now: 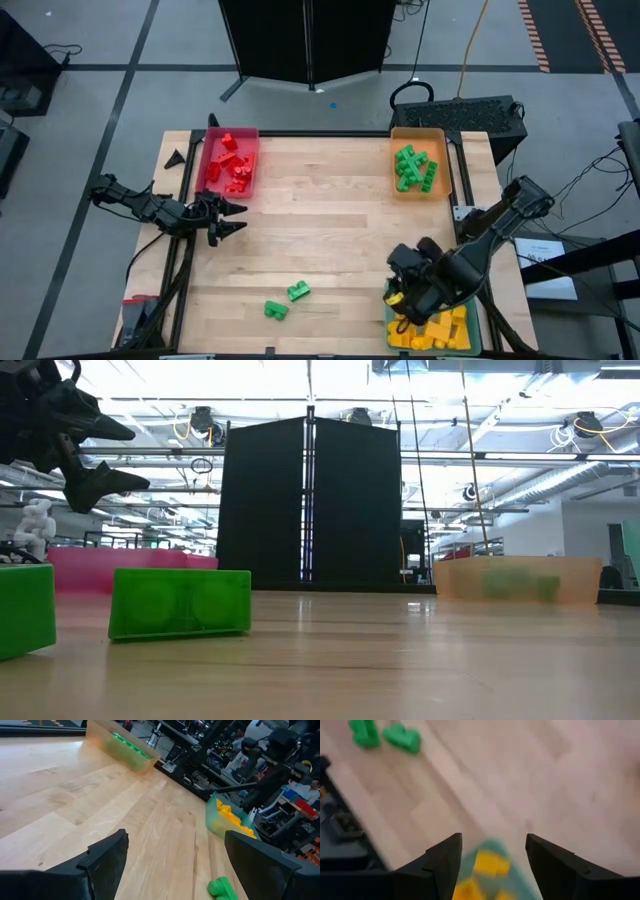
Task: Sort blocks
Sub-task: Put the green game piece into the orange bin
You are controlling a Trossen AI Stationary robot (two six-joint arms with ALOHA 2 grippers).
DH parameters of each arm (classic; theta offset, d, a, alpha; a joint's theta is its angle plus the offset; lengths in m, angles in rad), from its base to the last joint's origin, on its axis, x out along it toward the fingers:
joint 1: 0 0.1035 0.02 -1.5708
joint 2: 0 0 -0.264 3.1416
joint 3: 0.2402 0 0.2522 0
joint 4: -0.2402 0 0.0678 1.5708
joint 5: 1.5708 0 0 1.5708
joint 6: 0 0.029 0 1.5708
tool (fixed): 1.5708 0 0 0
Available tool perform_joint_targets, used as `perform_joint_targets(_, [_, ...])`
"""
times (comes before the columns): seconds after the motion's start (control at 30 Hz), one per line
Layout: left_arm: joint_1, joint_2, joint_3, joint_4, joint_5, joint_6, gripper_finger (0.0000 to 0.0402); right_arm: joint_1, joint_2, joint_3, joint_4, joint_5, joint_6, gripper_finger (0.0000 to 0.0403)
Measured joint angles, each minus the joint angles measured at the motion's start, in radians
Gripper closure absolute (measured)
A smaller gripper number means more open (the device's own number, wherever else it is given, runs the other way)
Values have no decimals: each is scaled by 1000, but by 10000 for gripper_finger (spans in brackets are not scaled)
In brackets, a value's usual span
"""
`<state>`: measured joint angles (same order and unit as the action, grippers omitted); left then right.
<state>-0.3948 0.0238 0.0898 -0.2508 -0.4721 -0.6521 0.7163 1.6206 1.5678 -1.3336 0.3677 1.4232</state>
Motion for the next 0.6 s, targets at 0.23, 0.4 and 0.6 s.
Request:
perform_joint_targets(0.23, [0,0,0,4,1,2,70,-184,107,0,268,103,-513,188])
perform_joint_targets(0.4, [0,0,0,4,1,2,70,-304,209,0,691,31,-1123,188])
perform_joint_targets(0.6, [0,0,0,2,3,3,70,-417,331,0,1060,-403,-1515,188])
